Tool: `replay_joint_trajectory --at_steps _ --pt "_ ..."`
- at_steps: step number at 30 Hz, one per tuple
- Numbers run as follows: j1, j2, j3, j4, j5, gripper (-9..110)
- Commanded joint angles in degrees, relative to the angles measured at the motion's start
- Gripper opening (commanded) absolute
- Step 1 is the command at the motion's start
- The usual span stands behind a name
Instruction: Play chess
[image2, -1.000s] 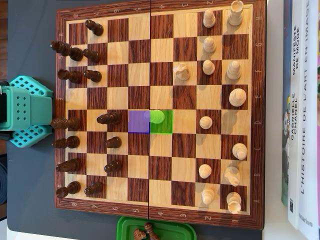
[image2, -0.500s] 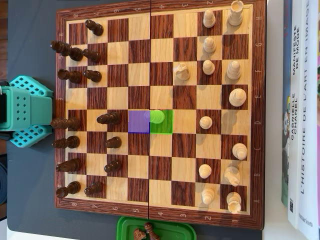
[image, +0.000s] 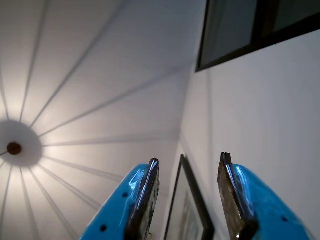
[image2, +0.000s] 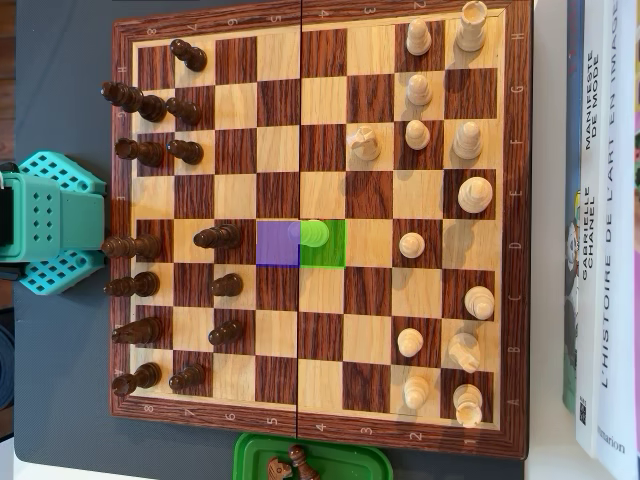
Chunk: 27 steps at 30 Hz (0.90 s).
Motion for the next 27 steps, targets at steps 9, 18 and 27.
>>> replay_joint_trajectory --at_steps 9,18,27 --pt "-1.0 0.0 1.2 -0.1 0.3 18" --pt "-0.4 0.0 1.2 0.0 0.3 18" --pt "-0.4 0.0 1.2 0.0 0.3 18"
